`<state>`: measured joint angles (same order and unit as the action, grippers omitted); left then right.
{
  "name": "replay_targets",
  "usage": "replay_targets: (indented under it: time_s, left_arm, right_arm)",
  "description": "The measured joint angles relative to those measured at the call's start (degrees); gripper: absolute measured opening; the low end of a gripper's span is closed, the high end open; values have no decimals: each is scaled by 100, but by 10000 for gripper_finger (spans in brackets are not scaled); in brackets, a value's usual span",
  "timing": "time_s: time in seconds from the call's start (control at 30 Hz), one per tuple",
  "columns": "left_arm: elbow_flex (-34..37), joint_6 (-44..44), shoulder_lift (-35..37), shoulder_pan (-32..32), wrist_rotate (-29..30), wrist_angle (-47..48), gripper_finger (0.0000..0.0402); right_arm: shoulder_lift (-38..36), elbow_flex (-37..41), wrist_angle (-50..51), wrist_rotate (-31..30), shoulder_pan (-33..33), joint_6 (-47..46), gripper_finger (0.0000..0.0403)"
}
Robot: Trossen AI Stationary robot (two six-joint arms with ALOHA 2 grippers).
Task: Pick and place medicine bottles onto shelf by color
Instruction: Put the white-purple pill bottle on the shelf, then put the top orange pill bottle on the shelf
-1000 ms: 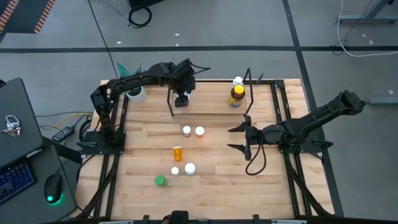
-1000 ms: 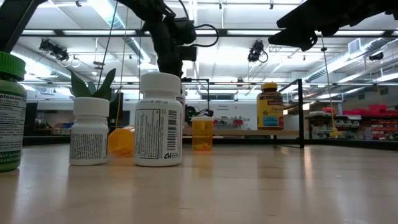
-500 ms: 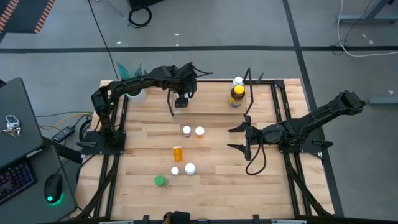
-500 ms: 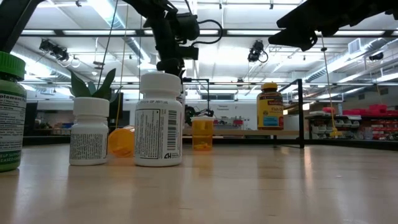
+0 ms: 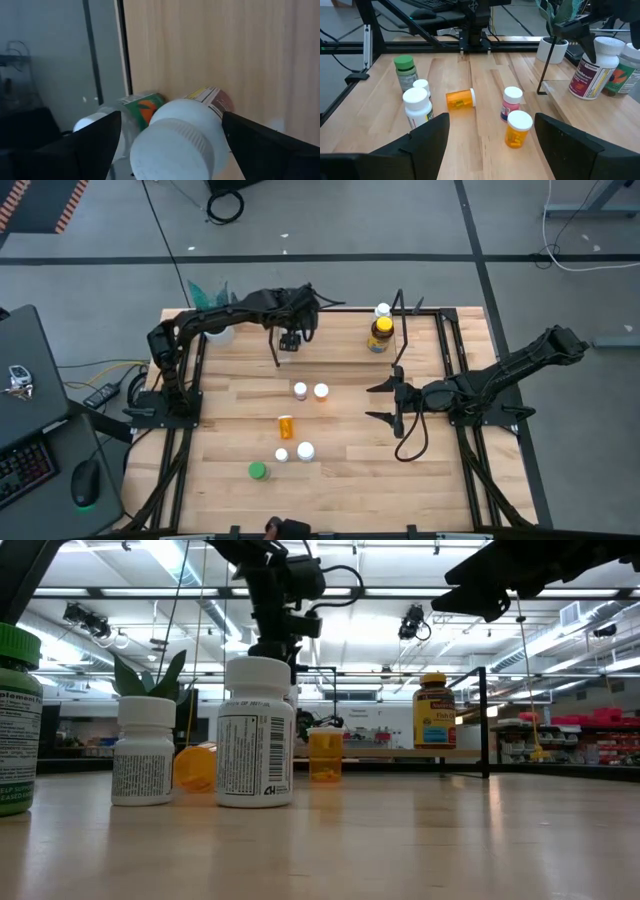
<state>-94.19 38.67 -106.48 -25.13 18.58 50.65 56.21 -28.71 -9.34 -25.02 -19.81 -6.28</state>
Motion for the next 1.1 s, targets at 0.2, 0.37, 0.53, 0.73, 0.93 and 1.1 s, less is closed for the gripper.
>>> replay_targets:
  time_s: [0.2, 0.37, 0.53, 0.73, 0.93, 1.1]
  left_arm:
    - [0, 231, 2, 16, 337, -116, 352]
    - [-2, 317, 6, 16, 590, -305, 352]
    - [-2, 316, 7, 25, 591, -501, 352]
    - [-2, 124, 81, 157, 519, -571, 347]
    - [-11, -226, 532, 520, 78, -586, 320]
    - [-15, -687, 920, 997, -276, -309, 299]
  right_arm:
    - [0, 0, 0, 0, 0, 0, 299]
    - [0, 0, 0, 0, 0, 0, 299]
    - [0, 0, 0, 0, 0, 0, 299]
    - [0, 0, 2, 0, 0, 0, 299]
    - [0, 0, 2, 0, 0, 44, 299]
    - [0, 0, -1, -75, 0, 82, 299]
